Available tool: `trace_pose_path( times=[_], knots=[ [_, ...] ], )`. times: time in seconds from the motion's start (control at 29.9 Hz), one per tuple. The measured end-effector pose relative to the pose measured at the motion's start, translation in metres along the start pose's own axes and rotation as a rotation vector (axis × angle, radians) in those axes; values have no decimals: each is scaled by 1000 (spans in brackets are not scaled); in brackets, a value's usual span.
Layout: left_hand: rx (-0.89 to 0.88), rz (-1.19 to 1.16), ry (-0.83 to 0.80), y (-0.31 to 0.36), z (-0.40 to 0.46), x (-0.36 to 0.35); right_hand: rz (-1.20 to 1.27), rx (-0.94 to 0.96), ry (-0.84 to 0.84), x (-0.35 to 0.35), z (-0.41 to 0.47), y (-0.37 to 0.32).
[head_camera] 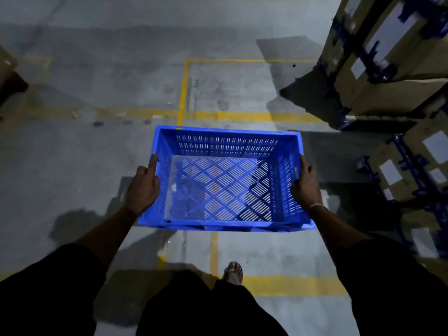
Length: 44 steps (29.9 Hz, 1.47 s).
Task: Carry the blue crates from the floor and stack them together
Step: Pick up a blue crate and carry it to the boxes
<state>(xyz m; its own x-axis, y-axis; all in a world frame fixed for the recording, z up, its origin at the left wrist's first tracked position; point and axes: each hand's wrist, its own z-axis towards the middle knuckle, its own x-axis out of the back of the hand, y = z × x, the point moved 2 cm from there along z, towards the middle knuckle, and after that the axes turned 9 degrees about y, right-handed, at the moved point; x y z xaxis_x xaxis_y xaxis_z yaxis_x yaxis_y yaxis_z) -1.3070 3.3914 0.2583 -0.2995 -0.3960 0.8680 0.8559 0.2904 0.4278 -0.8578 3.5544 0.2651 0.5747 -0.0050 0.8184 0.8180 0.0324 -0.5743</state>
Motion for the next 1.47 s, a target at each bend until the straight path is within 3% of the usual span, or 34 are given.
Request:
trace_pose_path(
  times=[0.4,0.67,1.04,1.31,1.47],
  knots=[
    [58,-16,-126,-43,209,-137,-75,-19,-12,-107,217,-22],
    [35,-78,-249,-121,313,-308,-61,-64,-6,-248,336,29],
    [189,-56,-368,-210,353,-543,-92,-88,-51,-457,445,149],
    [311,-68,-411,-242,358,-653,-78,-119,-90,-574,479,222],
    [262,-98,-435,-259,357,-696,-82,-110,-110,-613,486,249]
  ],
)
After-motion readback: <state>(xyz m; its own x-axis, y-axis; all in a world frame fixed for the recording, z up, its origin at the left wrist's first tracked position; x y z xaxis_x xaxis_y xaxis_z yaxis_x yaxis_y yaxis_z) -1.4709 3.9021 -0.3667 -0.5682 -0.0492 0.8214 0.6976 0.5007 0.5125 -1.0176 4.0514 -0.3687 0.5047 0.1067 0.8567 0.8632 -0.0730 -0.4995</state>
